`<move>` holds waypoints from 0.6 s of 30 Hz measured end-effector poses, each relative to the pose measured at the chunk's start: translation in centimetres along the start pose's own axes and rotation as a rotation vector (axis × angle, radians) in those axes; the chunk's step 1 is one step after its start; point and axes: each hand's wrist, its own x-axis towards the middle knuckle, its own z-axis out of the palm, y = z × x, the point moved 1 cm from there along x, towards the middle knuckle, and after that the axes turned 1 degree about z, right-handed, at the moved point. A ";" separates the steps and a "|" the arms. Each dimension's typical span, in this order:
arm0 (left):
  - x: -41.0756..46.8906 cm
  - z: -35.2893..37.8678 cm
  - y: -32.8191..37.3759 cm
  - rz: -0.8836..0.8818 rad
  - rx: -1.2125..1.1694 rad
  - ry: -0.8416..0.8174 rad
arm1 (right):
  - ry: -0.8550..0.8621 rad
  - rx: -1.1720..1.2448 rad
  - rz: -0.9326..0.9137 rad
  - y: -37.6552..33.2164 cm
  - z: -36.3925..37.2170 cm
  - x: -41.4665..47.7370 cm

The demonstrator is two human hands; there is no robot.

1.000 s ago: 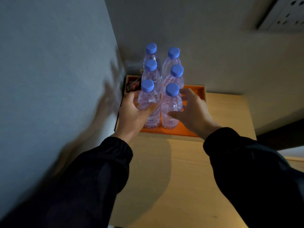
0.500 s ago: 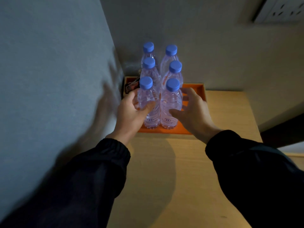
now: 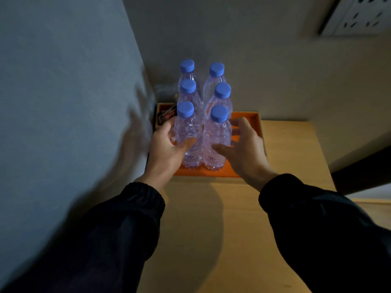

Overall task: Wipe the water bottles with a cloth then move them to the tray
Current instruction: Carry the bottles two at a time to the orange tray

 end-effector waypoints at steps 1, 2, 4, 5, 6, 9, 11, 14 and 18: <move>0.0 0.0 0.0 -0.004 -0.001 0.002 | -0.006 -0.004 0.001 0.0 0.0 0.0; -0.1 0.0 0.1 -0.007 -0.005 0.003 | -0.012 -0.005 0.001 -0.1 0.0 0.0; -0.1 0.1 0.2 -0.007 -0.001 0.008 | -0.021 0.005 0.010 -0.1 -0.2 -0.1; -0.2 0.2 0.3 -0.001 0.000 0.008 | -0.022 0.016 0.017 -0.2 -0.2 -0.1; -0.2 0.2 0.3 0.007 0.001 0.008 | -0.023 0.029 0.022 -0.2 -0.2 -0.2; -0.1 0.5 0.5 0.025 0.004 0.022 | -0.026 0.059 0.023 -0.4 -0.4 -0.3; 0.1 0.5 0.5 0.026 0.019 0.034 | -0.047 0.046 0.001 -0.6 -0.5 -0.3; 0.7 0.5 0.7 -0.010 0.039 0.032 | -0.147 0.077 -0.057 -1.3 -0.6 0.1; 1.6 0.1 0.9 -0.036 0.076 -0.009 | -0.218 0.147 -0.084 -1.5 -0.4 1.2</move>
